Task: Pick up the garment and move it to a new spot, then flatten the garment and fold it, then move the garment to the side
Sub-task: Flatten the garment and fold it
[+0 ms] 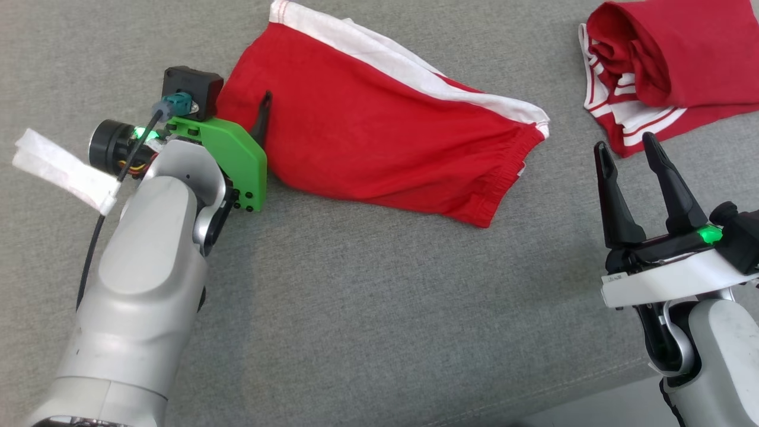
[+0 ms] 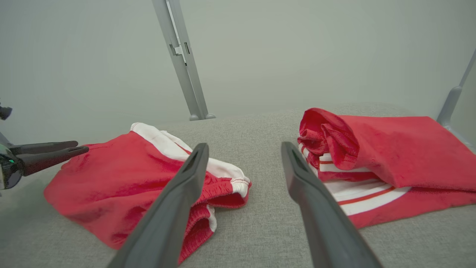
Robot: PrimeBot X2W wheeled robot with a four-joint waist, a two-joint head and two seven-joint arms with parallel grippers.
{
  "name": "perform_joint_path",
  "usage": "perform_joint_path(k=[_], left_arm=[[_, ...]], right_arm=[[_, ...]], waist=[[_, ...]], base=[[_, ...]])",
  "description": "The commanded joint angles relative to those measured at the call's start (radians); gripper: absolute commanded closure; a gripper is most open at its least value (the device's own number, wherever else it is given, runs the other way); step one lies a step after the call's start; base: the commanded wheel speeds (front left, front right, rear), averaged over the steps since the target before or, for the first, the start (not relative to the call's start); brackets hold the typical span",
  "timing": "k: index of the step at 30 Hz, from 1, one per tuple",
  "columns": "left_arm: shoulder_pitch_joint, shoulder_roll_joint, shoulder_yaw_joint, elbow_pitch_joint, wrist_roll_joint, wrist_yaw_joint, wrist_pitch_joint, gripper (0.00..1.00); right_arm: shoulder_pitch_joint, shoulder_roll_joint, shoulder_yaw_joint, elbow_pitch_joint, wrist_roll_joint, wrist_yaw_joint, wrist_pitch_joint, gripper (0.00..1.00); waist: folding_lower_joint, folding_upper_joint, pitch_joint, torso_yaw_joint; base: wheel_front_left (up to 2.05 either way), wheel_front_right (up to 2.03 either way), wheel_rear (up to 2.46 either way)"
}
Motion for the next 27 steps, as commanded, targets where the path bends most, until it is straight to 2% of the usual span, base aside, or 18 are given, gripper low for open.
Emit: perform_joint_path(k=[1,6,7,8,9,12,17,22,27], left_arm=[[-0.035,0.011,-0.008,0.057,0.000,-0.003,0.024,0.00],[-0.091,0.022,-0.038,0.244,0.000,-0.010,0.122,0.00],[-0.095,0.017,-0.045,0.267,-0.007,-0.013,0.136,0.53],[-0.100,0.016,-0.053,0.282,-0.008,-0.015,0.142,0.80],[-0.102,0.014,-0.061,0.295,-0.009,-0.017,0.140,1.00],[-0.093,0.014,-0.079,0.314,-0.017,-0.020,0.127,1.00],[-0.058,0.022,-0.076,0.294,-0.029,-0.014,0.044,1.00],[0.048,0.020,-0.029,0.223,-0.078,0.031,-0.053,1.00],[0.218,0.026,0.011,0.100,-0.126,0.073,-0.096,1.00]], right_arm=[[-0.012,0.005,0.005,0.007,0.008,0.000,-0.008,0.00],[-0.024,0.011,0.016,0.027,0.017,0.000,-0.017,0.00],[-0.023,0.011,0.015,0.030,0.018,0.000,-0.019,0.00],[-0.022,0.011,0.012,0.032,0.019,0.000,-0.019,0.00],[-0.019,0.010,0.009,0.035,0.020,0.000,-0.020,0.00],[-0.012,0.010,0.002,0.039,0.021,0.000,-0.021,0.00],[0.000,0.006,-0.008,0.032,0.013,0.000,-0.025,0.00],[0.029,0.003,-0.014,0.024,0.010,0.000,-0.025,0.00],[0.069,-0.003,-0.014,0.025,0.002,0.000,-0.016,0.00]], waist=[[0.0000,0.0000,0.022,-0.031],[0.0000,0.0000,0.026,-0.054],[0.0000,0.0000,0.025,-0.055],[0.0000,0.0000,0.024,-0.055],[0.0000,0.0000,0.022,-0.054],[0.0000,0.0000,0.014,-0.049],[0.0000,0.0000,-0.004,-0.030],[0.0000,0.0000,-0.043,0.006],[0.0000,0.0000,-0.097,0.044]], base=[[0.00,0.00,0.00],[0.00,0.00,0.00],[0.00,0.00,0.00],[0.00,0.00,0.00],[0.00,0.00,0.00],[0.00,0.00,0.00],[0.00,0.00,0.00],[0.00,0.00,0.00],[0.00,0.00,0.00]])
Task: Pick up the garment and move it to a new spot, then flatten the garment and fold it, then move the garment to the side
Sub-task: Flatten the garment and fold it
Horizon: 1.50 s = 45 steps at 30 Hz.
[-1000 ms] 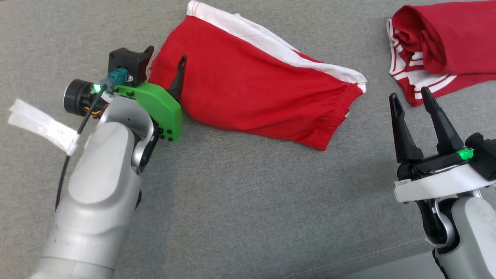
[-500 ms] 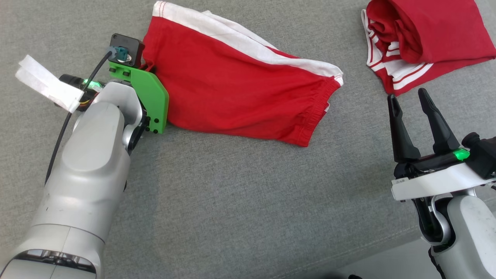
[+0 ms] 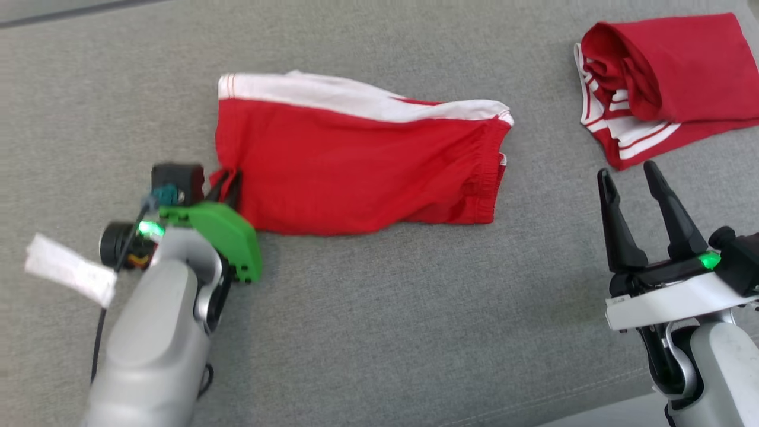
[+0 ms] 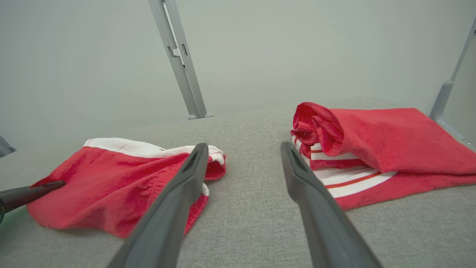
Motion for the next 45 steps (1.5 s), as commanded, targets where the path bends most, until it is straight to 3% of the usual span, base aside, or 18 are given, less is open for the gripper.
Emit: perform_joint_path(k=[1,5,6,7,8,14,18,29,45], left_arm=[[0.077,0.015,0.011,-0.017,-0.016,0.018,0.004,1.00],[0.206,0.014,0.038,-0.141,-0.049,0.046,-0.021,1.00],[0.237,0.014,0.045,-0.175,-0.055,0.055,-0.033,0.68],[0.253,0.014,0.055,-0.206,-0.058,0.069,-0.055,0.07],[0.278,0.012,0.057,-0.238,-0.060,0.074,-0.072,0.00],[0.381,0.013,0.082,-0.417,-0.009,0.153,-0.237,0.00],[0.426,0.034,0.104,-0.512,0.026,0.180,-0.273,0.00],[0.552,0.079,0.134,-0.650,0.052,0.192,-0.284,0.00],[0.591,0.095,0.115,-0.694,0.064,0.215,-0.264,0.00]], right_arm=[[0.020,-0.004,-0.001,-0.003,-0.008,0.000,0.005,0.00],[0.049,-0.003,-0.004,-0.015,-0.015,0.000,0.018,0.00],[0.056,-0.003,-0.003,-0.020,-0.016,0.000,0.022,0.00],[0.061,-0.005,-0.003,-0.024,-0.017,0.000,0.023,0.00],[0.068,-0.006,-0.002,-0.026,-0.020,0.000,0.027,0.00],[0.088,-0.018,-0.017,-0.050,-0.034,0.000,0.053,0.00],[0.105,-0.022,-0.032,-0.075,-0.048,0.000,0.077,0.00],[0.169,-0.001,-0.075,-0.129,-0.083,0.000,0.139,0.00],[0.195,0.017,-0.100,-0.153,-0.089,0.000,0.172,0.00]], waist=[[0.0000,0.0000,-0.046,0.035],[0.0000,0.0000,-0.078,0.053],[0.0000,0.0000,-0.085,0.055],[0.0000,0.0000,-0.089,0.057],[0.0000,0.0000,-0.098,0.059],[0.0000,0.0000,-0.129,0.075],[0.0000,0.0000,-0.149,0.090],[0.0000,0.0000,-0.217,0.105],[0.0000,0.0000,-0.226,0.106]], base=[[0.00,0.00,0.00],[0.00,0.00,0.00],[0.00,0.00,0.00],[0.00,0.00,0.00],[0.00,0.00,0.00],[0.00,0.00,0.00],[0.00,0.00,0.00],[0.00,0.00,0.00],[0.00,0.00,0.00]])
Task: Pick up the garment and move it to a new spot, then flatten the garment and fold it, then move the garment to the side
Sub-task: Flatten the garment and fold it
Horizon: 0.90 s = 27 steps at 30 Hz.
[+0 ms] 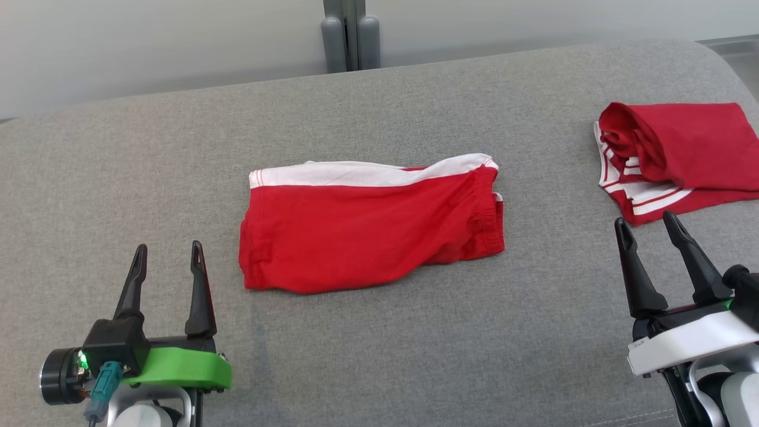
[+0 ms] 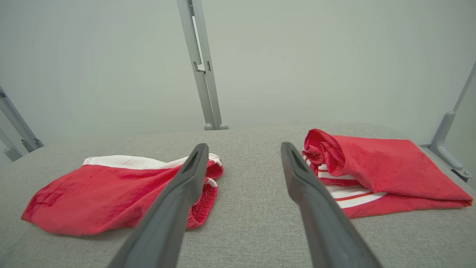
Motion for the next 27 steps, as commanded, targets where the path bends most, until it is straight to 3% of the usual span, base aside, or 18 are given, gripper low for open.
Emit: perform_joint_path(k=[1,7,14,27], left_arm=[[0.010,0.009,-0.001,-0.005,0.001,0.004,0.002,0.00],[-0.029,0.003,-0.016,-0.021,0.011,0.003,0.004,0.00],[-0.114,-0.020,-0.053,-0.032,0.033,-0.012,-0.002,0.00],[-0.203,-0.079,-0.082,0.003,0.051,-0.030,-0.019,0.00]], right_arm=[[0.009,-0.001,-0.003,-0.001,-0.006,0.000,0.002,0.00],[-0.018,-0.011,-0.009,0.005,-0.001,0.000,0.008,0.00],[-0.111,-0.044,0.042,0.062,0.020,0.000,0.016,0.00],[-0.391,-0.028,0.206,0.438,0.060,0.000,-0.031,0.00]], waist=[[0.0001,0.0000,0.003,0.001],[0.0001,0.0000,0.042,0.024],[0.0001,0.0000,0.139,0.095],[0.0001,0.0000,0.243,0.167]], base=[[0.00,0.00,0.00],[0.00,0.00,0.00],[0.00,0.00,0.00],[0.00,0.00,0.00]])
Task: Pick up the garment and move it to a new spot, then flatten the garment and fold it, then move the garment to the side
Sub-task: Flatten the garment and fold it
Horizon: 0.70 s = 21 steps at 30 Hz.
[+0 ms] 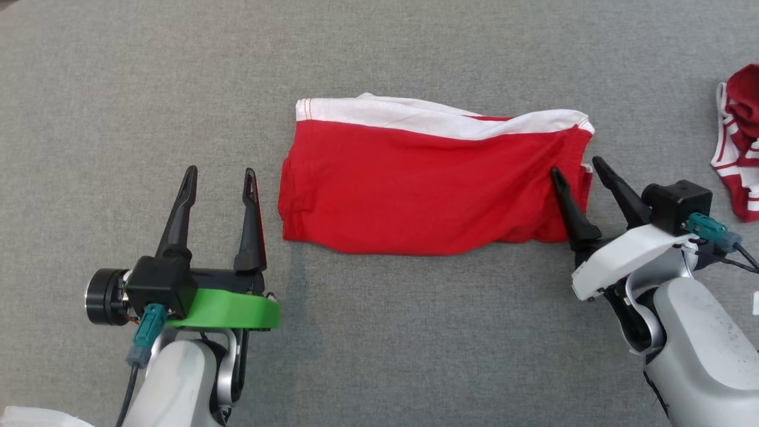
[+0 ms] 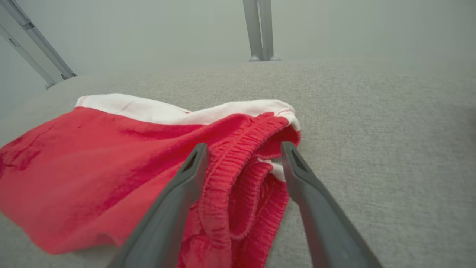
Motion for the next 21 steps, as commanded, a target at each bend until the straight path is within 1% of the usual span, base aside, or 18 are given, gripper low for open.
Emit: perform_joint_path(k=[1,4,7,9,14,15,16,17,18,21], left_arm=[[-0.018,-0.004,0.001,0.004,0.006,-0.002,-0.008,0.00],[-0.024,-0.010,0.001,0.008,0.010,-0.009,-0.007,0.00],[-0.025,-0.015,0.003,0.002,0.016,-0.011,-0.007,0.00],[-0.026,-0.016,0.007,-0.001,0.023,-0.014,-0.007,0.00],[-0.031,-0.019,0.014,-0.005,0.034,-0.021,-0.008,0.00],[-0.031,-0.019,0.016,-0.005,0.037,-0.021,-0.008,0.00],[-0.029,-0.018,0.018,-0.005,0.038,-0.022,-0.007,0.00],[-0.027,-0.018,0.020,-0.005,0.040,-0.023,-0.008,0.00],[-0.023,-0.018,0.022,-0.005,0.041,-0.023,-0.008,0.00],[-0.007,-0.018,0.028,-0.003,0.047,-0.022,-0.007,0.00]], right_arm=[[-0.016,-0.002,0.004,0.039,-0.006,0.000,-0.012,0.00],[-0.030,0.011,-0.009,0.115,-0.015,0.000,-0.044,0.00],[-0.022,0.021,-0.025,0.158,-0.010,0.000,-0.071,0.00],[-0.020,0.028,-0.018,0.180,0.000,0.000,-0.081,0.00],[-0.021,0.046,0.030,0.221,0.056,0.000,-0.064,0.00],[-0.022,0.045,0.044,0.224,0.065,0.000,-0.062,0.48],[-0.023,0.044,0.061,0.225,0.084,0.000,-0.062,0.64],[-0.025,0.041,0.074,0.229,0.099,0.000,-0.065,0.88],[-0.026,0.035,0.085,0.228,0.108,0.000,-0.072,1.00],[-0.020,0.002,0.100,0.222,0.145,-0.001,-0.095,1.00]], waist=[[0.0000,0.0000,0.027,0.024],[0.0000,0.0000,0.032,0.025],[0.0000,0.0000,0.035,0.019],[0.0000,0.0000,0.036,0.012],[0.0000,0.0000,0.035,0.001],[0.0000,0.0000,0.033,-0.001],[0.0000,0.0000,0.031,-0.004],[0.0000,0.0000,0.027,-0.007],[0.0000,0.0000,0.023,-0.010],[0.0000,0.0000,0.006,-0.019]], base=[[0.00,0.00,0.00],[0.00,0.00,0.00],[0.00,0.00,0.00],[0.00,0.00,0.00],[0.00,0.00,0.00],[0.00,0.00,0.00],[0.00,0.00,0.00],[0.00,0.00,0.00],[0.00,0.00,0.00],[0.00,0.00,0.00]])
